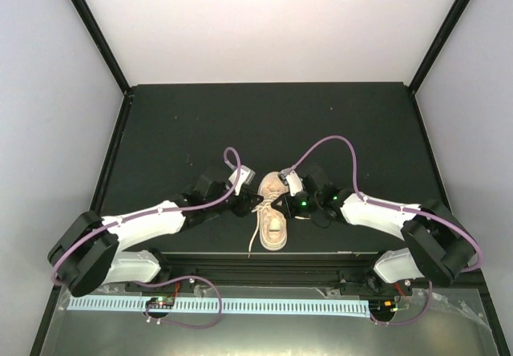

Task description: Tie the shoes

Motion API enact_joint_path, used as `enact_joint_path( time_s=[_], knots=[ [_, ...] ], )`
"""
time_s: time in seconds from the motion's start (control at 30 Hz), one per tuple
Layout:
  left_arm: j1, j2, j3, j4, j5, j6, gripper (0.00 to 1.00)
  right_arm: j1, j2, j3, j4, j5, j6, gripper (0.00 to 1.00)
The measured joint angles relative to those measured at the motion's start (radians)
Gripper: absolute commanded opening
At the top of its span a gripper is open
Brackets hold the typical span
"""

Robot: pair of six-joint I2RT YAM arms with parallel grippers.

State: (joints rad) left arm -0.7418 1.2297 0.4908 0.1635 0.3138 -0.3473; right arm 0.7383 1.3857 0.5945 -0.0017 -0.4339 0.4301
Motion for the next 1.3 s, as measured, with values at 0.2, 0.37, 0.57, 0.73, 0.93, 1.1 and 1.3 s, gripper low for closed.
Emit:
enact_joint_path(
  time_s=[0.2, 0.37, 0.57, 0.73, 0.93, 1.1, 1.3],
  knots=[
    [0.021, 0.11, 0.061, -0.066, -0.043, -0.031, 0.35, 0.0, 0.0, -0.001, 0.003, 0.002, 0.0, 0.02],
    [0.036, 0.184, 0.092, -0.11, -0.052, -0.041, 0.32, 0.0, 0.0, -0.001, 0.003, 0.003, 0.0, 0.02],
    [0.042, 0.226, 0.113, -0.131, -0.058, -0.052, 0.31, 0.0, 0.0, -0.001, 0.003, 0.005, 0.0, 0.02],
    [0.042, 0.244, 0.117, -0.135, -0.064, -0.056, 0.31, 0.0, 0.0, -0.001, 0.003, 0.005, 0.0, 0.02],
    [0.047, 0.262, 0.126, -0.133, -0.033, -0.053, 0.3, 0.0, 0.0, -0.001, 0.002, 0.006, -0.001, 0.01],
    [0.053, 0.263, 0.122, -0.1, 0.029, -0.056, 0.3, 0.0, 0.0, -0.001, 0.002, 0.009, -0.001, 0.02],
    [0.053, 0.251, 0.106, -0.034, 0.099, -0.075, 0.3, 0.0, 0.0, -0.001, 0.002, 0.013, -0.001, 0.01]
  ],
)
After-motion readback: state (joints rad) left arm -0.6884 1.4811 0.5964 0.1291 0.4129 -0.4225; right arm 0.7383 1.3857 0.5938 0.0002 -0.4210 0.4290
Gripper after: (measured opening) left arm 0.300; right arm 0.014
